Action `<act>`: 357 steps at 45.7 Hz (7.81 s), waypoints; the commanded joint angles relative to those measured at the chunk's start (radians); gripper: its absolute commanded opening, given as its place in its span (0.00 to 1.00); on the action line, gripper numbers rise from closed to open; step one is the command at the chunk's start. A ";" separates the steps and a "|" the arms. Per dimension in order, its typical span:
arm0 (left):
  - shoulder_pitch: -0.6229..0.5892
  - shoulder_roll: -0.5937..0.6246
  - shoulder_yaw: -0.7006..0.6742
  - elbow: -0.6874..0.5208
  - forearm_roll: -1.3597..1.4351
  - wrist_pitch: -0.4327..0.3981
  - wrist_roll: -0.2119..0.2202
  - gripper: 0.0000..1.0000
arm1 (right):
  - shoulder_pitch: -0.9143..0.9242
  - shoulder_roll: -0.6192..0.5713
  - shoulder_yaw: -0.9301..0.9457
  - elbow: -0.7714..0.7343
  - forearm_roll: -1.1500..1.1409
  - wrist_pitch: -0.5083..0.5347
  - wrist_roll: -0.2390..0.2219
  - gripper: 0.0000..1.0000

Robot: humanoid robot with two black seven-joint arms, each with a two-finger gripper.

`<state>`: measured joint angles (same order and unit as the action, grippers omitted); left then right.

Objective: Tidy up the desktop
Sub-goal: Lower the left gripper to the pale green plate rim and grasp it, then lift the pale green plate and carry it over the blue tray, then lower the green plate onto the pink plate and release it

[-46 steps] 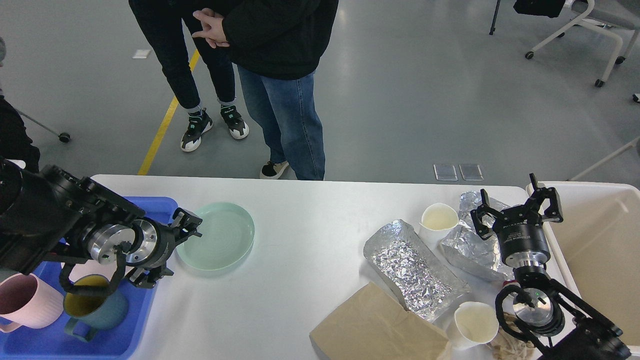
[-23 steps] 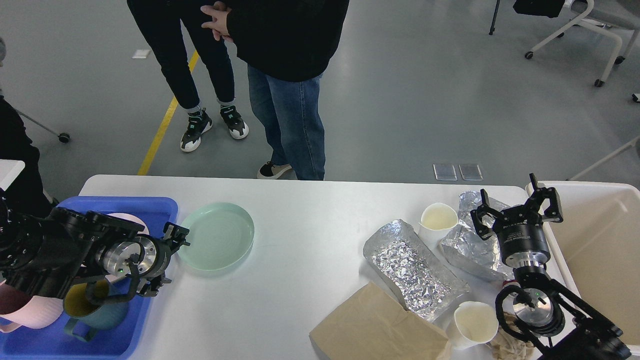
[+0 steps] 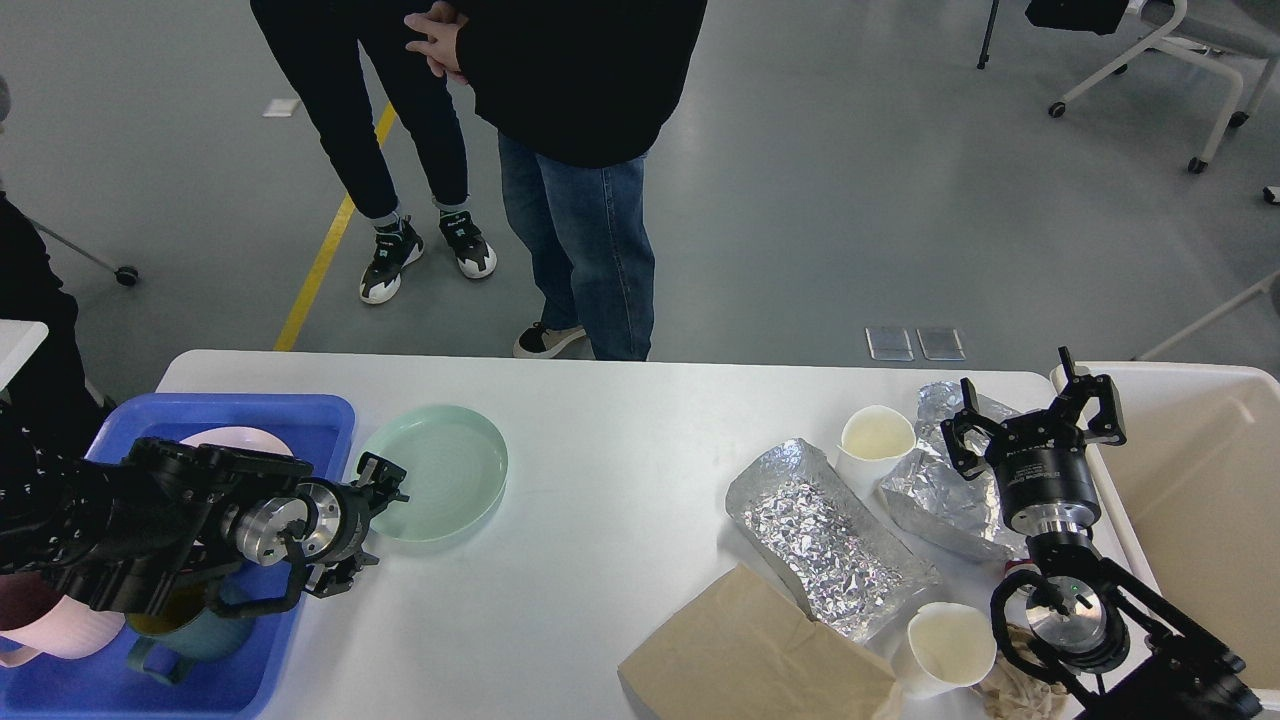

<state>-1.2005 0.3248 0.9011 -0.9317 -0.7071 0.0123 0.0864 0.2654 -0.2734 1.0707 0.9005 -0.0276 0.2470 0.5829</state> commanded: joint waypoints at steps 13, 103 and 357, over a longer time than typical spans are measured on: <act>0.025 0.007 -0.028 0.025 -0.051 0.005 -0.001 0.52 | 0.000 0.000 0.000 0.000 0.000 0.000 0.000 1.00; -0.559 0.076 0.274 -0.343 -0.037 -0.262 0.052 0.00 | 0.000 0.000 0.000 0.000 0.000 0.000 0.000 1.00; 0.125 0.352 -0.082 0.382 0.551 -0.360 0.084 0.90 | 0.000 0.000 0.000 0.000 0.000 0.000 0.000 1.00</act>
<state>-1.0638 0.6744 0.8200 -0.5492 -0.1565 -0.3503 0.1730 0.2654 -0.2734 1.0707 0.9004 -0.0276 0.2470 0.5829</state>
